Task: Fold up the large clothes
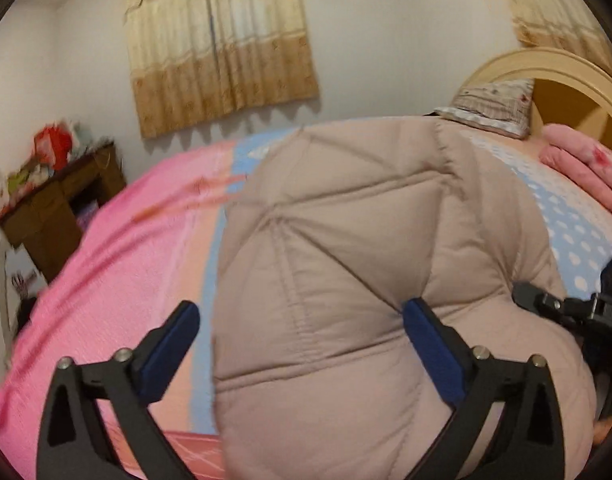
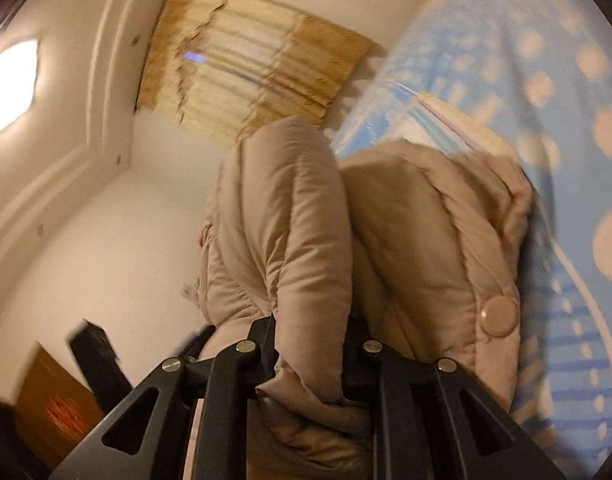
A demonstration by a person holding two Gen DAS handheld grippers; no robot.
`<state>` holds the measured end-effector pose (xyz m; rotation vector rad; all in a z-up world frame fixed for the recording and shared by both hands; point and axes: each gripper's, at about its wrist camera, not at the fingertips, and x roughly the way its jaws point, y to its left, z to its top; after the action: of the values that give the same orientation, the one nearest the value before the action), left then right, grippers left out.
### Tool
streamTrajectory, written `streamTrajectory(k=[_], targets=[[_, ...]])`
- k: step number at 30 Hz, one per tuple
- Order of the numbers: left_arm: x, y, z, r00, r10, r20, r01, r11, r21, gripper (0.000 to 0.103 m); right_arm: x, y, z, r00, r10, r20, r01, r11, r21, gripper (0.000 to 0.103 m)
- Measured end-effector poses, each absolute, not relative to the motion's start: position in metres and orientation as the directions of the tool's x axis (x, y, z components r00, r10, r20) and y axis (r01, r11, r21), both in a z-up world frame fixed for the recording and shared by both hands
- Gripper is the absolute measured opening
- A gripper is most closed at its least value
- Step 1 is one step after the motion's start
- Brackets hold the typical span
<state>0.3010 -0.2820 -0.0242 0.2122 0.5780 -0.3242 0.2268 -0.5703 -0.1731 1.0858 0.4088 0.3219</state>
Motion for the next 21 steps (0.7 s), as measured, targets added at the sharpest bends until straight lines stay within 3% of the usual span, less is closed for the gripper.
streamTrajectory(k=[4, 7, 9, 10, 11, 12, 17, 21], targets=[[0.301, -0.279, -0.039, 0.798, -0.23, -0.557, 0.353, 0.927, 0.123, 0.103, 0.227, -0.573, -0.178, 0.862, 0.463, -0.205, -0.024, 0.442, 0.897, 0.021], [0.297, -0.276, -0.047, 0.786, -0.231, -0.573, 0.369, 0.92, 0.135, 0.103, 0.223, -0.572, -0.159, 0.823, 0.46, -0.334, 0.03, 0.552, 0.833, 0.028], [0.296, -0.282, -0.048, 0.79, -0.219, -0.573, 0.371, 0.914, 0.162, 0.103, 0.205, -0.568, -0.13, 0.853, 0.29, -0.434, 0.128, 0.689, 0.713, 0.037], [0.294, -0.285, -0.047, 0.801, -0.199, -0.565, 0.358, 0.915, 0.185, 0.103, 0.186, -0.561, -0.105, 0.892, 0.137, -0.432, 0.171, 0.781, 0.6, 0.038], [0.29, -0.288, -0.047, 0.81, -0.186, -0.556, 0.346, 0.917, 0.197, 0.103, 0.177, -0.554, -0.088, 0.914, 0.084, -0.397, 0.156, 0.829, 0.537, 0.038], [0.287, -0.29, -0.047, 0.813, -0.183, -0.553, 0.342, 0.918, 0.199, 0.103, 0.175, -0.541, -0.065, 0.929, 0.088, -0.36, 0.096, 0.881, 0.463, 0.038], [0.287, -0.292, -0.049, 0.814, -0.176, -0.553, 0.333, 0.922, 0.198, 0.103, 0.233, -0.498, -0.018, 0.902, 0.144, -0.407, -0.016, 0.954, 0.301, 0.038], [0.289, -0.289, -0.049, 0.807, -0.187, -0.56, 0.339, 0.924, 0.18, 0.103, 0.323, -0.487, -0.045, 0.783, 0.091, -0.615, 0.064, 0.972, 0.226, 0.038]])
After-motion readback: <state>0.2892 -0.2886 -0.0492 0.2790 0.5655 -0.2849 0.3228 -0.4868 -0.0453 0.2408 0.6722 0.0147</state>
